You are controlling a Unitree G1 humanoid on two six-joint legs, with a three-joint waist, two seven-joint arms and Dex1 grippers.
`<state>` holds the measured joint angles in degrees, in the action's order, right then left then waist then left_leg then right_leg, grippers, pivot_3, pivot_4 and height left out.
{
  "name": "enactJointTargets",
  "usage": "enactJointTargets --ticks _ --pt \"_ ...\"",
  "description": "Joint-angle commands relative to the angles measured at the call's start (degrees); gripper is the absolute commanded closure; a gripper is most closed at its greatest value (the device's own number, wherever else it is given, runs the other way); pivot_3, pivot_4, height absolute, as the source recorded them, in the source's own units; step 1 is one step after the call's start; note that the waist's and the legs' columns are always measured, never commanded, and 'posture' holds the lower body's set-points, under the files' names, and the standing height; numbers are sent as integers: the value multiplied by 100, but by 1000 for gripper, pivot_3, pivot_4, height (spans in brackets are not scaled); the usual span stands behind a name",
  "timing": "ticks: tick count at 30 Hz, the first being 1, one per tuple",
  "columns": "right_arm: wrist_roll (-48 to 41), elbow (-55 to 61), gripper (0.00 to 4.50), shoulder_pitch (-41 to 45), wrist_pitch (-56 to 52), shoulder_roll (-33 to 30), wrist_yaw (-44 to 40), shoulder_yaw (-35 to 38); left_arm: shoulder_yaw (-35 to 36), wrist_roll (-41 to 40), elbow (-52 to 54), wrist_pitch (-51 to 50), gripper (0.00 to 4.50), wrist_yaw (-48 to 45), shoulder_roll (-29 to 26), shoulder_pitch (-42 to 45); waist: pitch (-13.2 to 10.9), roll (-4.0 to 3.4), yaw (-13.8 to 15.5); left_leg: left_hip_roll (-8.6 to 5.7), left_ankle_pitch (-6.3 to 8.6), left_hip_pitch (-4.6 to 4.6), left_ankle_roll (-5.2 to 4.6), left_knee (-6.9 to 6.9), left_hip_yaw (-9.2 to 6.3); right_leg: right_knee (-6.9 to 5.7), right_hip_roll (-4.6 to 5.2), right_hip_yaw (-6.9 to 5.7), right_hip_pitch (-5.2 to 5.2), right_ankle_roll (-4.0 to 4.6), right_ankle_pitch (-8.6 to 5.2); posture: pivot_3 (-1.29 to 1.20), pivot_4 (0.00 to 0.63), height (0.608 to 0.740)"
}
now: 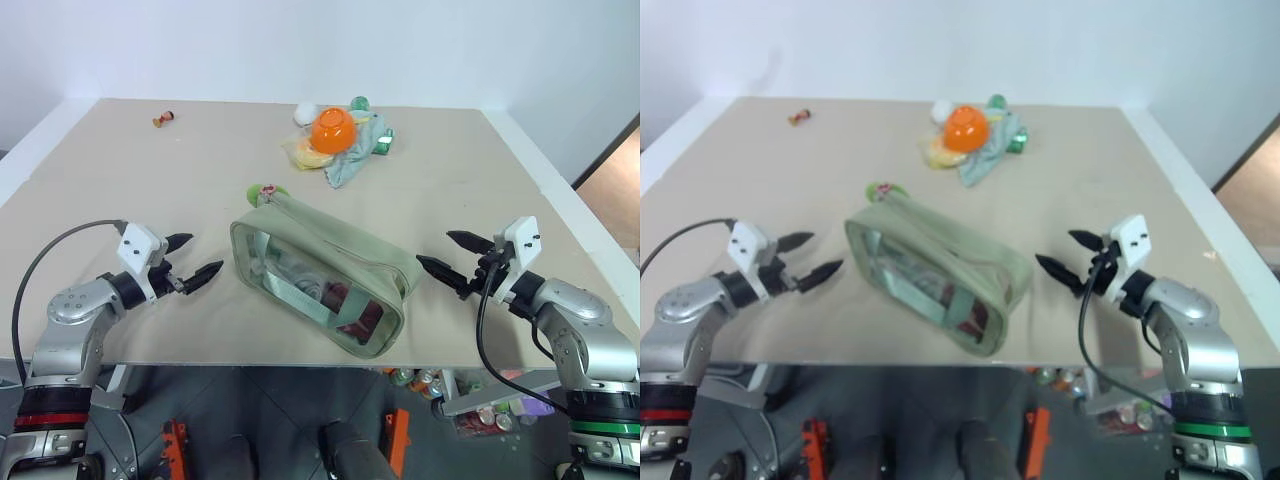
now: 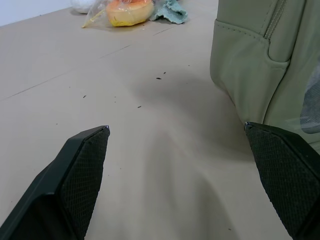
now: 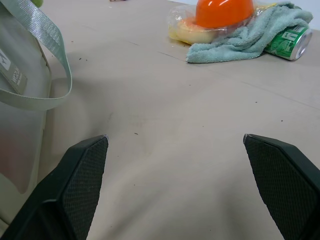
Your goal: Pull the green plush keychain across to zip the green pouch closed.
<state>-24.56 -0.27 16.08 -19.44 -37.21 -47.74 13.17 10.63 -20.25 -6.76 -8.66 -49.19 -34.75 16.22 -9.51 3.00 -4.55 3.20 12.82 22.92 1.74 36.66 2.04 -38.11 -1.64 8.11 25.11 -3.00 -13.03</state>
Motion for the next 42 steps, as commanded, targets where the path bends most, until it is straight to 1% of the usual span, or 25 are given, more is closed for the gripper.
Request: enactJointTargets --ticks 1,9,18,23,26,30,36,39,42 --pt "-57 18 0 158 91 -109 36 206 18 -112 135 26 27 -69 -36 186 0 0 0 0 0 1 0 0 0 0 0 0 0 0 0 0 150 738" --pt "-109 149 0 167 -93 -204 163 275 157 -463 -118 -226 27 -196 82 500 -1 -1 12 -1 0 11 0 9 -15 0 2 -15 0 1 1 0 150 738" --pt "-124 217 0 88 -169 -250 247 316 174 -428 -271 -31 27 -275 78 551 0 -2 15 -2 0 20 0 9 -40 -1 2 -39 -1 2 1 0 150 738" --pt "-129 244 0 62 -175 -252 326 334 302 -649 -5 -22 27 -421 6 511 -1 -2 15 -2 0 22 0 10 -42 -1 2 -40 -1 3 1 0 150 738" --pt "-136 263 0 35 -185 -255 359 343 409 -944 262 -283 27 -698 -233 541 -1 -2 13 -1 -1 24 0 11 -44 -1 1 -43 0 4 1 0 150 738" --pt "-148 264 0 30 -187 -244 375 349 313 -1111 536 -523 27 -1027 -506 468 -2 -7 14 -1 -1 23 0 10 -45 -2 2 -45 0 5 0 0 150 738" --pt "-165 165 0 233 -251 -232 439 292 141 -1439 1055 -1065 27 -1396 -675 601 -3 -9 15 -1 -1 26 0 17 -44 -2 3 -44 -2 5 -1 0 150 738" --pt "-578 414 0 403 -866 -200 488 309 40 -1567 1205 -1340 27 -1514 -734 701 -4 -11 6 -1 -1 25 0 20 -45 -4 2 -45 -1 7 0 0 150 738" --pt "-937 902 0 587 -1338 -358 409 318 0 -1612 1283 -1508 27 -1595 -755 755 -11 -22 7 0 -3 25 -3 20 -50 -6 0 -50 -1 10 0 0 150 738"
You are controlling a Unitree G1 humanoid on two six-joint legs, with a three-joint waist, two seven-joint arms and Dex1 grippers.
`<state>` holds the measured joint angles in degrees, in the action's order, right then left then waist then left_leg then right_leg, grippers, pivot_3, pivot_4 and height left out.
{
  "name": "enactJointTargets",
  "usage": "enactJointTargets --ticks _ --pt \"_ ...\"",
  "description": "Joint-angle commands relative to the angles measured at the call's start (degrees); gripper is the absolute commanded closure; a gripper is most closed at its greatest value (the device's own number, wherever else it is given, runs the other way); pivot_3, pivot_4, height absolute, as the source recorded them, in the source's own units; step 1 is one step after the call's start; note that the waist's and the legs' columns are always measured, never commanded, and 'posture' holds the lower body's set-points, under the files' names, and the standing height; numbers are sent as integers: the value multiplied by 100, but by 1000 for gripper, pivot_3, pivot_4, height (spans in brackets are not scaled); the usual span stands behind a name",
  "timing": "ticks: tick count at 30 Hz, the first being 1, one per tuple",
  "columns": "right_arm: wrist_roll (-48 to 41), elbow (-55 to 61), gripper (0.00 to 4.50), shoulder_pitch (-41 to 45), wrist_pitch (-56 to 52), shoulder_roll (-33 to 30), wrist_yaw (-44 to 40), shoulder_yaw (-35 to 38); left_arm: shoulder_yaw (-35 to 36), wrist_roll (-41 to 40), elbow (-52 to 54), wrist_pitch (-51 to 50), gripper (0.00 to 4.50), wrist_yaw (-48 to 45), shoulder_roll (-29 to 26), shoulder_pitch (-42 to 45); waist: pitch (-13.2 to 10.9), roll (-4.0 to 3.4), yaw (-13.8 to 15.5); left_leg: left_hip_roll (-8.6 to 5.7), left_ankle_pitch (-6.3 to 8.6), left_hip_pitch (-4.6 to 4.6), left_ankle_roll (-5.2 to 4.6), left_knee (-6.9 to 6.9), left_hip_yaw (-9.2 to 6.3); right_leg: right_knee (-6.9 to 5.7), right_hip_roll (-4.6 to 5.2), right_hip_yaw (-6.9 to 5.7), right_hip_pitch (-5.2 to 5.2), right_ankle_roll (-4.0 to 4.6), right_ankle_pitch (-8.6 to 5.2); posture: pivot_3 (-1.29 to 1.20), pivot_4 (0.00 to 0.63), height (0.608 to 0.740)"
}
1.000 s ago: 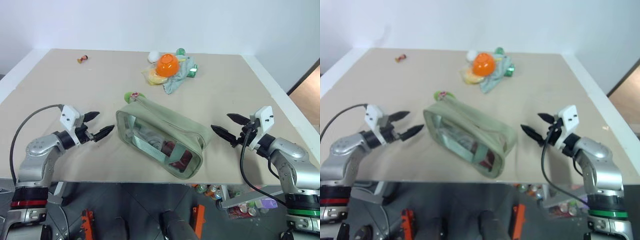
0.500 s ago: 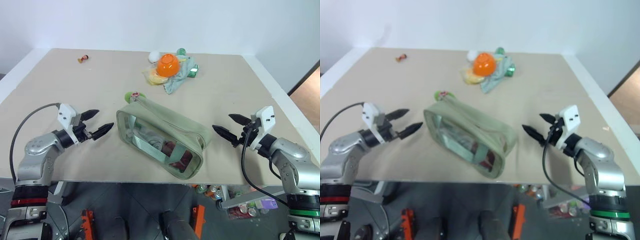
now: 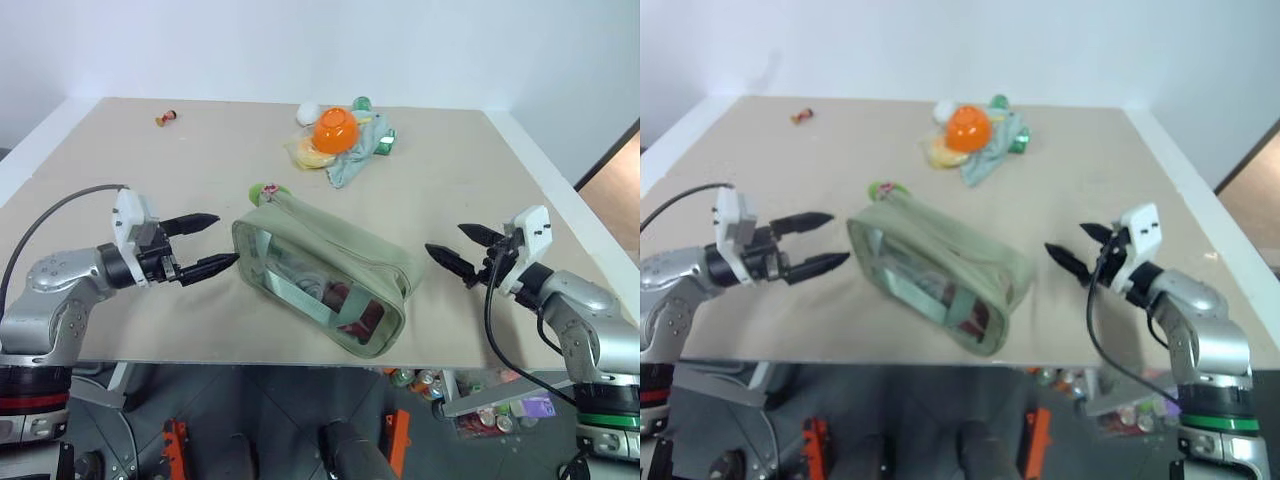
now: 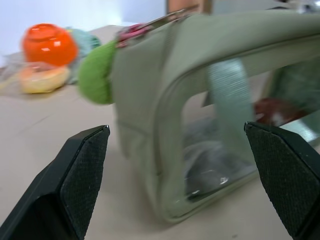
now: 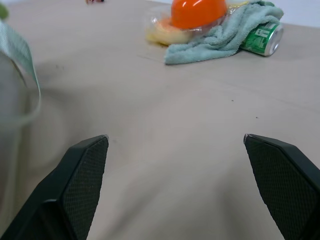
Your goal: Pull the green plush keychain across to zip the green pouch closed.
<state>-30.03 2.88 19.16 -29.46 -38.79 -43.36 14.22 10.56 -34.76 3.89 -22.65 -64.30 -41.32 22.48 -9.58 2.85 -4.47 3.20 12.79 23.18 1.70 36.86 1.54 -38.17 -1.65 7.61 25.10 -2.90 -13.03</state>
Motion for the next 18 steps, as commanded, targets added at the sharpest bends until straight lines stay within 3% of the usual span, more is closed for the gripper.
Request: enactJointTargets --ticks 1,6,10,18 --pt "-535 705 0 427 -517 -298 -32 280 46 -240 275 -200 27 -98 -102 101 -8 -13 -3 0 0 0 0 0 0 0 0 0 0 0 0 0 150 738" --pt "-1394 1149 0 971 -1527 -809 -147 484 193 -648 847 -588 27 -81 -168 -36 -13 -22 8 0 0 6 0 0 -3 1 2 -5 1 -2 -3 0 150 738" --pt "-2181 1853 0 835 -2320 -1111 -378 339 127 -924 1433 -843 27 -48 -209 -96 -13 -21 19 1 1 10 -1 -8 -13 2 4 -14 1 -1 -16 0 150 738" --pt "-1900 2159 0 204 -2109 -1087 -459 -29 -104 -823 1590 -781 27 241 4 98 -13 -20 19 -5 1 14 -1 12 -20 1 9 -20 -3 3 -13 0 150 738"
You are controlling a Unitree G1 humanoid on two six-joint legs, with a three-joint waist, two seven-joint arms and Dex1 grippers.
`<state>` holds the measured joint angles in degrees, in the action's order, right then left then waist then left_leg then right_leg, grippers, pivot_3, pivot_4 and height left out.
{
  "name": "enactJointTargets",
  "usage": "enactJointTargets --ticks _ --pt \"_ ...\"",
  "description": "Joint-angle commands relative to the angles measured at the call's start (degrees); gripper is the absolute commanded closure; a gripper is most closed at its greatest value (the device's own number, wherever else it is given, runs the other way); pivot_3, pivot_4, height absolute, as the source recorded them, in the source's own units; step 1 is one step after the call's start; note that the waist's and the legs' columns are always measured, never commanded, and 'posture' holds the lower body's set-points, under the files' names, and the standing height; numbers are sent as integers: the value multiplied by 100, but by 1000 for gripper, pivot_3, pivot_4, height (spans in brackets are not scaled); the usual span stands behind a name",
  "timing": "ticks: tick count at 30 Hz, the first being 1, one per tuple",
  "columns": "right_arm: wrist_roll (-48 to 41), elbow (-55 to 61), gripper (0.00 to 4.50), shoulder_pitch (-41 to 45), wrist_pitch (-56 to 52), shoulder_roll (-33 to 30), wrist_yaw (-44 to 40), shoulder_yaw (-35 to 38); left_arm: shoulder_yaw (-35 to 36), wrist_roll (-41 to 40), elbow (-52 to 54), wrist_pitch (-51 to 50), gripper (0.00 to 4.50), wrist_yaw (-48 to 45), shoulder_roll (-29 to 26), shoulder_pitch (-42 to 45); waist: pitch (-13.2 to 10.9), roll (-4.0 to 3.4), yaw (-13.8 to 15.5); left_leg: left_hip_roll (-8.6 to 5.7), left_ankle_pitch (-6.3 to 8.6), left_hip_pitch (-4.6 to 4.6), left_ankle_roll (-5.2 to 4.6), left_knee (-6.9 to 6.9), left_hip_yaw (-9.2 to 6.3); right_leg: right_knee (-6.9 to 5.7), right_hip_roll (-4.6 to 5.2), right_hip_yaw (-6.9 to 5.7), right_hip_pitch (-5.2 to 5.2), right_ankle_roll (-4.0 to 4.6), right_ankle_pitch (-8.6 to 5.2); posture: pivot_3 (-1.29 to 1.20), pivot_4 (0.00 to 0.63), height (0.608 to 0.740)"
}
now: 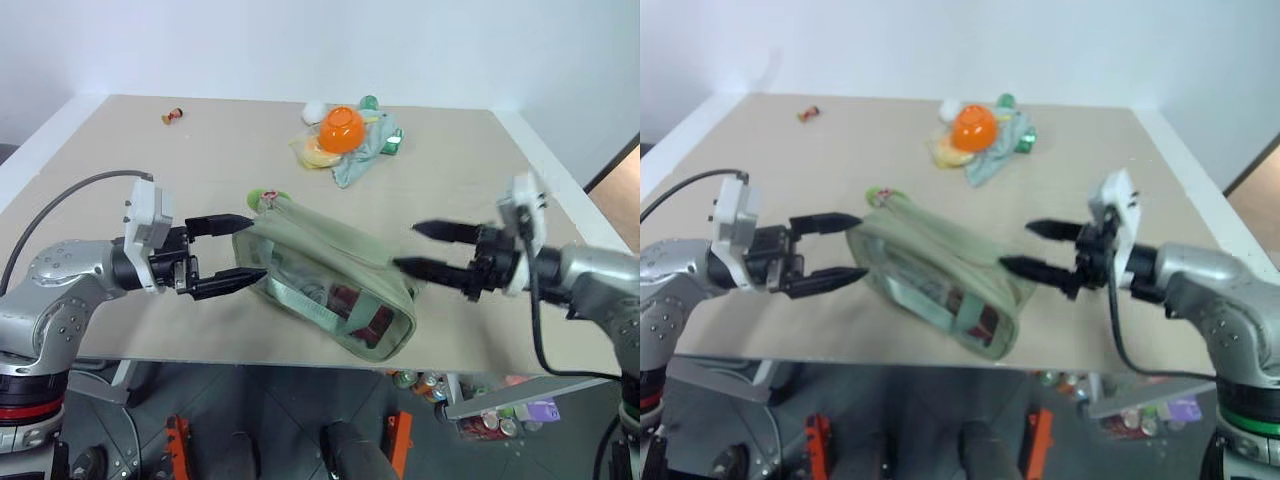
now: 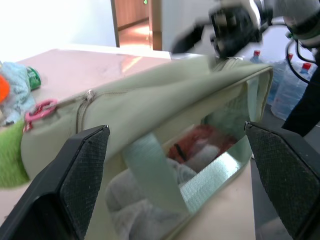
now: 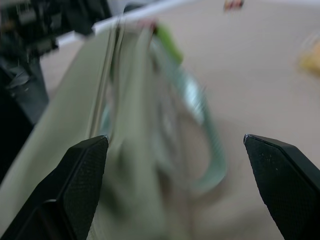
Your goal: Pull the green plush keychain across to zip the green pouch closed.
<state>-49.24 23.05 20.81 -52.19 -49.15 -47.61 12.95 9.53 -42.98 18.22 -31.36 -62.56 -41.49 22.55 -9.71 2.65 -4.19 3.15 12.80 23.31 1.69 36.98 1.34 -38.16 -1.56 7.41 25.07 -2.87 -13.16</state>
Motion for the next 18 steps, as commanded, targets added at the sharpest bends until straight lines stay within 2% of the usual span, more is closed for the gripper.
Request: enactJointTargets --ticks 1,5,10,13,18 --pt "38 141 0 -7 159 -79 -54 86 -17 21 173 112 27 53 8 63 0 0 -14 1 0 0 0 9 2 -1 -1 1 -2 0 3 0 150 738" --pt "27 87 0 -215 135 -118 -71 130 35 6 253 112 27 78 -57 6 0 0 -9 5 0 -1 0 22 0 -1 -2 -3 -7 3 7 0 150 738" --pt "58 18 1431 -272 178 -149 -148 119 74 91 214 159 0 146 -100 6 0 0 -10 4 0 0 0 33 3 -1 -2 0 -10 4 7 0 150 738" --pt "113 -30 2653 -275 262 -123 -194 106 62 88 246 154 0 202 -76 16 0 0 -8 4 0 0 0 33 3 -1 -1 0 -11 4 7 0 150 738" --pt "263 -178 4246 -212 476 -99 -350 45 76 76 298 143 0 257 -96 23 0 0 -8 3 0 2 0 33 3 -1 -1 0 -10 2 7 0 150 738"
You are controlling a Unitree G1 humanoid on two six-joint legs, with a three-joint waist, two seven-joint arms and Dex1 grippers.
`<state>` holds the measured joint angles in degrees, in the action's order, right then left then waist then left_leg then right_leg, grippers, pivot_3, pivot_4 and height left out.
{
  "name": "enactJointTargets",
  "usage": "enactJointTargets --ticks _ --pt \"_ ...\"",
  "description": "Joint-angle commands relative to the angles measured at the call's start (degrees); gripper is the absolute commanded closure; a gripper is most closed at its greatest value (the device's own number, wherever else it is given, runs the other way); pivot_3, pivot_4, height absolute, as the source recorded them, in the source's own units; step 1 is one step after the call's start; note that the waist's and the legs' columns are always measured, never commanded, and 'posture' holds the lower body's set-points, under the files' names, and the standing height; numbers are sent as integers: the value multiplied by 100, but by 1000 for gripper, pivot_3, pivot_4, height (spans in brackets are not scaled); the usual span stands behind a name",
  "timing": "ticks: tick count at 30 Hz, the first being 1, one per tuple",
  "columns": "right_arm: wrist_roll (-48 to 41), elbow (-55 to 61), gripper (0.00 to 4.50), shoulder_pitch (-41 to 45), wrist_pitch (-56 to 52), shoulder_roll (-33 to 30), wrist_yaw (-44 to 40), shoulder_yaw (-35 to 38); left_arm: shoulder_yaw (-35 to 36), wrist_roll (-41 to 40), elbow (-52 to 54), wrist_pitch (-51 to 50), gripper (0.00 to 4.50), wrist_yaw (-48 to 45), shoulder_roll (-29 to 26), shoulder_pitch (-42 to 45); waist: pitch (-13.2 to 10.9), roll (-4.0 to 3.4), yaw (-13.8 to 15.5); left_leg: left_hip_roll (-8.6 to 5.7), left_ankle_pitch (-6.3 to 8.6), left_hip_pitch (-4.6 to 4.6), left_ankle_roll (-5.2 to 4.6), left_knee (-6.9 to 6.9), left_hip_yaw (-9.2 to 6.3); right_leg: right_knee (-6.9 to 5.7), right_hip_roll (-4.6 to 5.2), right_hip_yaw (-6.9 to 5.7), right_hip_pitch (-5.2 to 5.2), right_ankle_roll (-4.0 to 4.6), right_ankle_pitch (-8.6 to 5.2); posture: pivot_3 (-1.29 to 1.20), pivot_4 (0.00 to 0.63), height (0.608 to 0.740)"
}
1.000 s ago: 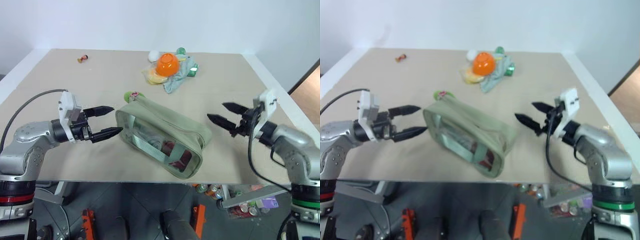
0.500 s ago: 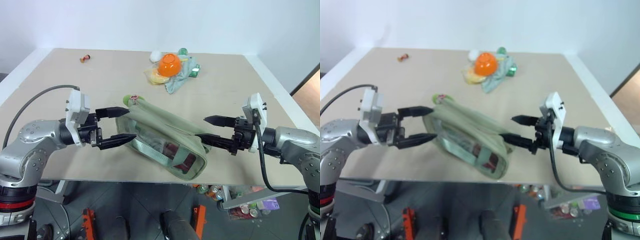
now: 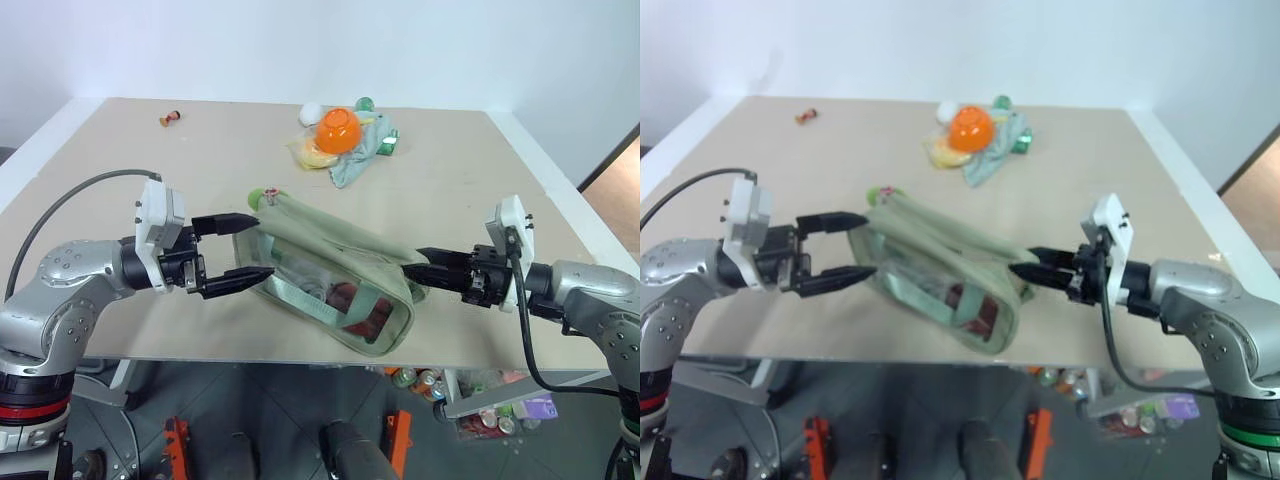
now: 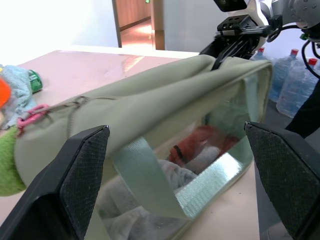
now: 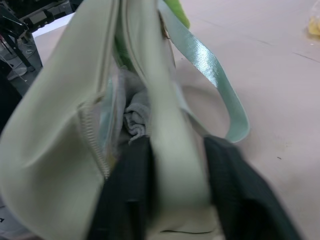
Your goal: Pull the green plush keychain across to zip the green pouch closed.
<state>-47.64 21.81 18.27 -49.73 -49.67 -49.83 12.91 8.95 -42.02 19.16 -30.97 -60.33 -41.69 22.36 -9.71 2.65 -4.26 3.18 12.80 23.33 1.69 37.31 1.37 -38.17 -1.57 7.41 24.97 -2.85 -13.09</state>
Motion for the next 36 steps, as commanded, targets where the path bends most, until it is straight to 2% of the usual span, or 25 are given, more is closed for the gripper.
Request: enactJointTargets --ticks 1,9,15,21,28,36 --pt "186 -102 4461 58 338 -54 -184 16 149 -8 195 109 0 56 -82 37 0 0 0 0 0 0 0 0 0 0 0 0 0 0 0 0 150 738" --pt "875 -925 4461 565 1272 -271 -1165 -444 257 72 74 134 0 225 -77 -111 0 0 -3 0 0 -1 0 3 4 0 0 1 1 4 0 0 150 738" --pt "1640 -2318 4461 1846 2152 -445 -2644 -1288 217 283 -106 345 0 131 -84 -331 -6 -9 -19 1 0 -2 0 6 11 0 0 6 3 7 2 0 150 738" --pt "2503 -4328 4461 3456 3157 -43 -3590 -1924 292 245 24 346 0 201 -51 -594 -18 -22 -26 3 0 2 0 3 15 0 0 5 10 7 4 0 150 738" --pt "3302 -6547 4461 4755 4541 681 -3983 -2156 399 147 296 269 0 376 -15 -894 -27 -35 -22 5 5 6 -7 -6 14 0 0 2 15 6 3 0 150 738" --pt "3673 -7693 4461 5148 5217 998 -4091 -2046 535 54 461 205 0 545 -69 -1071 -30 -40 -26 5 6 4 -6 -6 14 -1 2 2 13 38 22 0 150 738"
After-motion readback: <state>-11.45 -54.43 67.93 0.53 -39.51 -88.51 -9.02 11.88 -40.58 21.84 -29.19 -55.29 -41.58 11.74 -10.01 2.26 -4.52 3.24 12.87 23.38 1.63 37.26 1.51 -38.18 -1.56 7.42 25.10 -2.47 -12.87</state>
